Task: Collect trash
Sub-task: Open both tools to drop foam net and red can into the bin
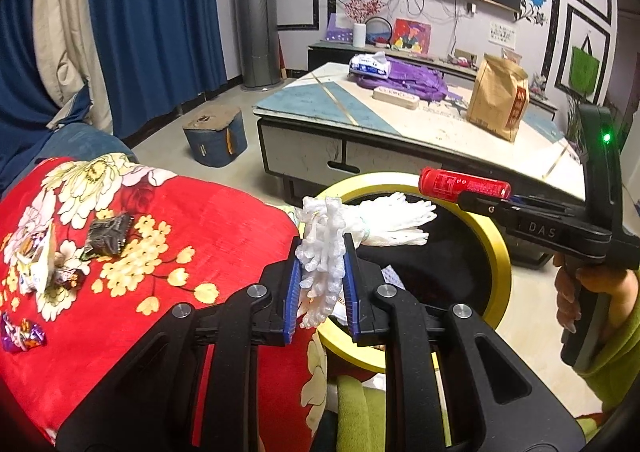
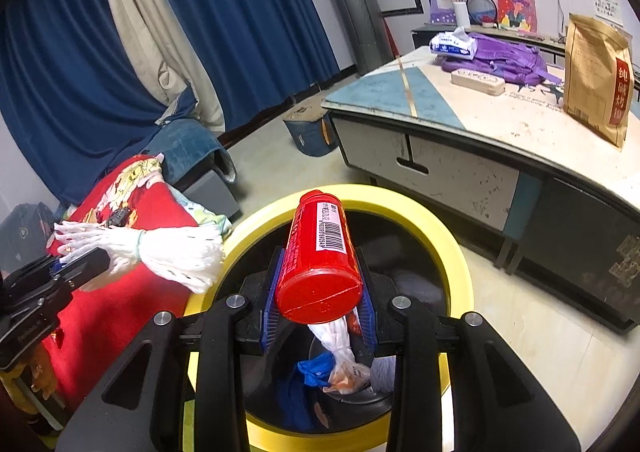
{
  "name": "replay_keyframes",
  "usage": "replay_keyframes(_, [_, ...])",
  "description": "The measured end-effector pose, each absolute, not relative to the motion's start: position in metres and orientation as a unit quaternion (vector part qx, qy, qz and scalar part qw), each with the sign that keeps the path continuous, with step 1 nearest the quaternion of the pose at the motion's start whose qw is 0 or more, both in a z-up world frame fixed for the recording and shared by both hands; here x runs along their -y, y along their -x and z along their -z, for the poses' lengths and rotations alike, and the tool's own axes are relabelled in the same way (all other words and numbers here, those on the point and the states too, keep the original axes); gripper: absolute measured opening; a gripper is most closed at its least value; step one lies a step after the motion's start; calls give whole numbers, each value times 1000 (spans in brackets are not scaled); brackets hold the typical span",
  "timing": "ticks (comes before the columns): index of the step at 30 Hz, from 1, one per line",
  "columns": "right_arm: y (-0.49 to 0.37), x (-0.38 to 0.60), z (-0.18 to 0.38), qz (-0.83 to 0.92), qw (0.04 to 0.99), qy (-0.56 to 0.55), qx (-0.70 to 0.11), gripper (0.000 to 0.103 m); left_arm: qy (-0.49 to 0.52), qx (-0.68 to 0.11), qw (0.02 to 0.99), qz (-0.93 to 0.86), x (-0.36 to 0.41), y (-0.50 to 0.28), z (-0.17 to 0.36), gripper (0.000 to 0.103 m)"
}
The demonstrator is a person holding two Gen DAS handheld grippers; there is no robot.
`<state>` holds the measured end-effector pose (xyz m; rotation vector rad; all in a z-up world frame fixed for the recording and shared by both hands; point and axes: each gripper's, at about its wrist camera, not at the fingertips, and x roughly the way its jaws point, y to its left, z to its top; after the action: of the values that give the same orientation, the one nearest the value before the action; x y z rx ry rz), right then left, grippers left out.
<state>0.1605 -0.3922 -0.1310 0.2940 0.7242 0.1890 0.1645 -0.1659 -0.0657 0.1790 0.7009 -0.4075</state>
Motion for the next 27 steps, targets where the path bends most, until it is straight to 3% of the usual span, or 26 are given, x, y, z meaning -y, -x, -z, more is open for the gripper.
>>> replay_keyframes(10, [-164,400,145,-86,908,-157,-378,32,-108,-360,903,208,183,-169,82,15])
replay_keyframes(11, [-164,401,146,-84,907,-160,-380,33,-108,-361,903,208,183,-170,83,24])
replay_keyframes(12, [-164,402,146,-83,907,-161,-380,40,-108,-361,903,206,183,-170,83,37])
replay_keyframes(13, [-164,404,145,-80,908,-164,-378,49,-105,-359,904,205,183,-171,82,45])
replay_keyframes(14, [-163,405,144,-77,909,-166,-375,52,-100,-358,905,204,181,-171,81,55])
replay_keyframes(16, [-161,407,141,-73,911,-168,-369,59,-89,-357,907,204,178,-170,78,65])
replay_keyframes(18, [-160,407,139,-65,914,-168,-364,64,-64,-352,911,204,171,-170,73,92])
replay_keyframes(27, [-155,398,124,-70,926,-152,-337,68,-33,-331,928,168,149,-165,57,93])
